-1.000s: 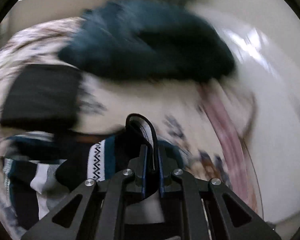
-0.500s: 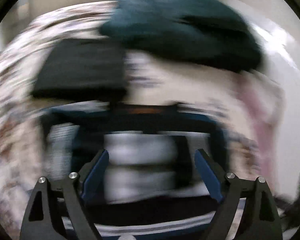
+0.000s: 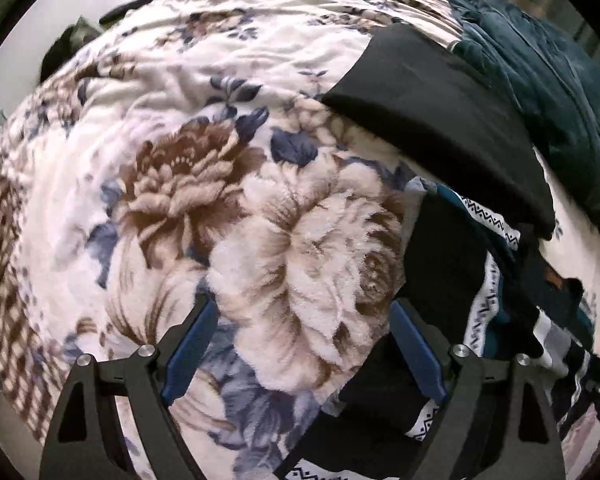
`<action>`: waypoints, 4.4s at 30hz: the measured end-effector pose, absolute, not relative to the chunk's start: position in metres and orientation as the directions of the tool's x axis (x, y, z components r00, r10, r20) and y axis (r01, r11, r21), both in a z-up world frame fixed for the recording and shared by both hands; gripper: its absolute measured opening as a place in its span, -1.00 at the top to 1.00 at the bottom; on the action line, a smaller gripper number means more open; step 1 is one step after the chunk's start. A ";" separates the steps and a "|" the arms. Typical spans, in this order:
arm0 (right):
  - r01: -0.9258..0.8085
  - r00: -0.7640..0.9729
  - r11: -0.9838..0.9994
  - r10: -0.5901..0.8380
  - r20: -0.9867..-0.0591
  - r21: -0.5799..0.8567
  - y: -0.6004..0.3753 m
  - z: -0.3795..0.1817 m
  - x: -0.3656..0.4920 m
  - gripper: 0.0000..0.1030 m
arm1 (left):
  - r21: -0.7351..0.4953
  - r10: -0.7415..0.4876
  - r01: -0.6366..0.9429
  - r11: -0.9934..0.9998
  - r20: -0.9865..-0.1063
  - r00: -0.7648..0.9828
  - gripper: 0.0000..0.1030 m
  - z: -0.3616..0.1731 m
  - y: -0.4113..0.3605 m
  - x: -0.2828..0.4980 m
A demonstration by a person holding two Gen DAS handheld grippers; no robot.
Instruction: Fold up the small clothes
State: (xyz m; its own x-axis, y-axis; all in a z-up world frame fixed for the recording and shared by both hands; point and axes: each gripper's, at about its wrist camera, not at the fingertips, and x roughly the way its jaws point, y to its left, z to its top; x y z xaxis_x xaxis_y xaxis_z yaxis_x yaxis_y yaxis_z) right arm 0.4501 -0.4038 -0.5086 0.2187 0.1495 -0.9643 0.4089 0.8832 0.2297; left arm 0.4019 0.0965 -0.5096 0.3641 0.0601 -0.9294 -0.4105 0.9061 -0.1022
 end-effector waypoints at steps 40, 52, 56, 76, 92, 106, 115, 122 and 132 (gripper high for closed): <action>0.376 0.092 0.879 0.278 -0.956 0.291 -0.523 -0.410 0.309 -0.54 | -0.333 -0.341 0.103 0.937 -0.937 0.073 -0.87 -0.479 -0.212 0.233; 0.285 0.060 0.868 0.408 -0.911 0.407 -0.585 -0.487 0.314 -0.54 | -0.135 -0.136 0.116 0.984 -0.991 0.000 -0.85 -0.575 -0.351 0.127; 0.269 0.118 0.798 0.529 -0.841 0.539 -0.574 -0.524 0.368 -0.54 | -0.095 -0.110 0.137 0.986 -0.988 0.106 0.08 -0.563 -0.350 0.123; 0.202 0.095 0.791 0.572 -0.815 0.578 -0.454 -0.507 0.508 0.65 | -0.280 -0.279 0.038 0.959 -0.913 0.298 0.88 -0.439 -0.202 0.112; 0.157 -0.032 0.969 0.198 -0.980 0.191 -0.105 -0.489 0.573 0.66 | -0.327 -0.243 -0.338 0.883 -0.932 0.268 0.93 -0.482 0.050 0.125; 0.112 -0.070 0.929 0.361 -0.930 0.352 -0.059 -0.479 0.556 -0.38 | -0.547 -0.472 -0.409 0.730 -0.837 0.276 0.04 -0.504 0.106 0.122; 0.003 -0.134 0.973 0.231 -0.964 0.232 -0.138 -0.477 0.434 -0.38 | -0.452 -0.440 -0.208 0.867 -0.892 0.104 0.04 -0.525 0.003 0.174; 0.139 -0.173 0.965 0.245 -0.954 0.222 -0.216 -0.465 0.381 -0.38 | -0.239 -0.247 -0.133 0.962 -0.968 -0.048 0.04 -0.521 0.029 0.099; 0.088 -0.100 0.939 0.342 -0.934 0.334 -0.166 -0.466 0.427 -0.38 | -0.283 -0.276 -0.342 0.896 -0.959 0.069 0.04 -0.491 0.081 0.105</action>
State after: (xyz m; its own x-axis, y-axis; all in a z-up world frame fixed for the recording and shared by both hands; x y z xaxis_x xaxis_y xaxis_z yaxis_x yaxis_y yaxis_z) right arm 0.4266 -0.1657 -0.4660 -0.1000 0.3417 -0.9345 0.0878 0.9385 0.3338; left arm 0.1048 0.0805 -0.4913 0.0686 -0.2761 -0.9587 -0.3423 0.8961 -0.2826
